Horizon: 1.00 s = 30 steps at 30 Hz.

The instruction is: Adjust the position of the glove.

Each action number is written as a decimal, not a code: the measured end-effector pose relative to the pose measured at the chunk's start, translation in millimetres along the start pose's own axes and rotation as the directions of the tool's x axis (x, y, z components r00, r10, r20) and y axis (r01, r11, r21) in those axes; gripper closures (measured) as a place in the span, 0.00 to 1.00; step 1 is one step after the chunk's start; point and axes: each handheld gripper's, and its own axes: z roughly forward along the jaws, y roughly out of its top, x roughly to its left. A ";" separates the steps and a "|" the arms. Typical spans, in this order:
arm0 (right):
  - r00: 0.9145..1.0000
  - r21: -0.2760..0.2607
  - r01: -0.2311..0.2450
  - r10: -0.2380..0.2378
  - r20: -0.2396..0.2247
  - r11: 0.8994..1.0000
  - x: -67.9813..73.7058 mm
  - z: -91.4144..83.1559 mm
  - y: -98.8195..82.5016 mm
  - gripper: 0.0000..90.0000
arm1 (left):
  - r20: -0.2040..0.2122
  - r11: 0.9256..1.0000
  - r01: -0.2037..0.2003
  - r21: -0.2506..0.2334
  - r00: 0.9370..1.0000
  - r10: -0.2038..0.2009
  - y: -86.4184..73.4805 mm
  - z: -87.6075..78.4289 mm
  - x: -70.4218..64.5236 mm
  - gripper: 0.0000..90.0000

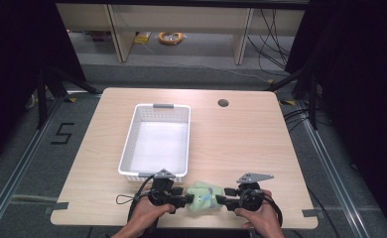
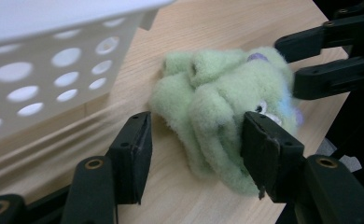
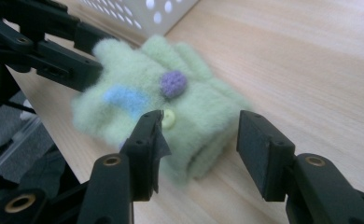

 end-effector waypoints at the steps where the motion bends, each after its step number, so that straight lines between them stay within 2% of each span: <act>1: 1.000 0.021 -0.001 0.001 0.004 1.000 -0.4 3.5 1.1 0.57 | 0.007 1.000 0.013 0.000 1.000 -0.013 0.6 2.8 -1.0 0.48; 2: 1.000 0.044 0.005 -0.006 0.015 0.999 -1.3 6.9 2.3 0.57 | 0.014 1.000 0.011 0.006 1.000 -0.011 1.0 4.5 -0.6 0.49; 5: 1.000 0.073 -0.017 0.016 0.016 0.997 -6.4 13.5 3.3 0.57 | 0.033 0.999 0.028 0.022 0.999 -0.029 1.4 11.3 0.4 0.51; 6: 1.000 0.071 -0.021 0.021 0.001 0.997 -7.8 15.4 3.1 0.57 | 0.046 0.999 0.043 0.023 0.998 -0.044 1.4 14.0 0.5 0.51; 9: 1.000 0.082 -0.029 0.030 -0.002 0.996 -9.4 16.6 3.0 0.58 | 0.053 0.999 0.035 0.021 0.998 -0.036 1.7 16.1 0.9 0.53; 10: 0.999 0.051 -0.030 0.031 -0.010 0.998 -10.8 19.4 2.2 0.58 | 0.050 0.999 0.030 0.020 0.998 -0.031 1.4 16.6 0.8 0.55; 11: 0.999 0.089 -0.022 0.025 -0.026 0.996 -12.6 17.2 3.3 0.58 | 0.046 0.999 0.028 0.024 0.999 -0.029 1.0 17.1 0.6 0.56; 12: 0.999 0.080 -0.028 0.031 -0.033 0.996 -13.3 19.0 2.6 0.59 | 0.045 0.999 0.031 0.023 0.998 -0.032 0.8 17.3 0.5 0.58; 13: 0.999 0.078 -0.030 0.032 -0.020 0.996 -13.0 18.8 2.4 0.60 | 0.079 0.999 0.032 0.028 0.996 -0.034 0.3 17.6 3.2 0.59; 14: 0.998 0.079 -0.030 0.034 -0.046 0.996 -13.5 19.5 2.0 0.62 | 0.082 0.999 0.034 0.028 0.996 -0.036 0.0 17.7 3.5 0.62; 15: 0.999 0.079 -0.026 0.029 -0.042 0.997 -13.7 19.9 1.8 0.63 | 0.088 0.999 0.035 0.027 0.995 -0.037 -0.5 17.6 4.0 0.63; 18: 0.998 0.077 -0.026 0.031 -0.057 0.997 -12.6 20.6 1.0 0.66 | 0.091 0.999 0.025 0.021 0.996 -0.027 -1.2 17.0 1.6 0.71; 19: 0.998 0.082 -0.041 0.045 -0.049 0.996 -11.1 20.2 0.7 0.68 | 0.094 1.000 0.023 0.017 0.995 -0.024 -1.6 17.2 0.8 0.72; 21: 0.996 0.073 -0.036 0.042 -0.076 0.997 -13.5 21.3 0.0 0.71 | 0.096 1.000 0.022 0.018 0.995 -0.023 -2.2 16.6 1.2 0.74; 27: 0.995 0.042 -0.029 0.033 -0.095 0.999 -13.5 20.5 -0.9 0.78 | 0.096 1.000 0.006 0.001 0.995 -0.006 -2.5 13.7 -0.7 0.79; 29: 0.995 0.036 -0.033 0.036 -0.097 0.999 -13.0 18.7 -1.2 0.79 | 0.094 1.000 -0.007 -0.001 0.996 0.007 -2.8 12.1 -2.0 0.80; 30: 0.996 0.028 -0.034 0.036 -0.079 0.999 -12.1 17.8 -1.6 0.80 | 0.092 1.000 -0.013 -0.003 0.996 0.013 -3.1 11.1 -3.2 0.80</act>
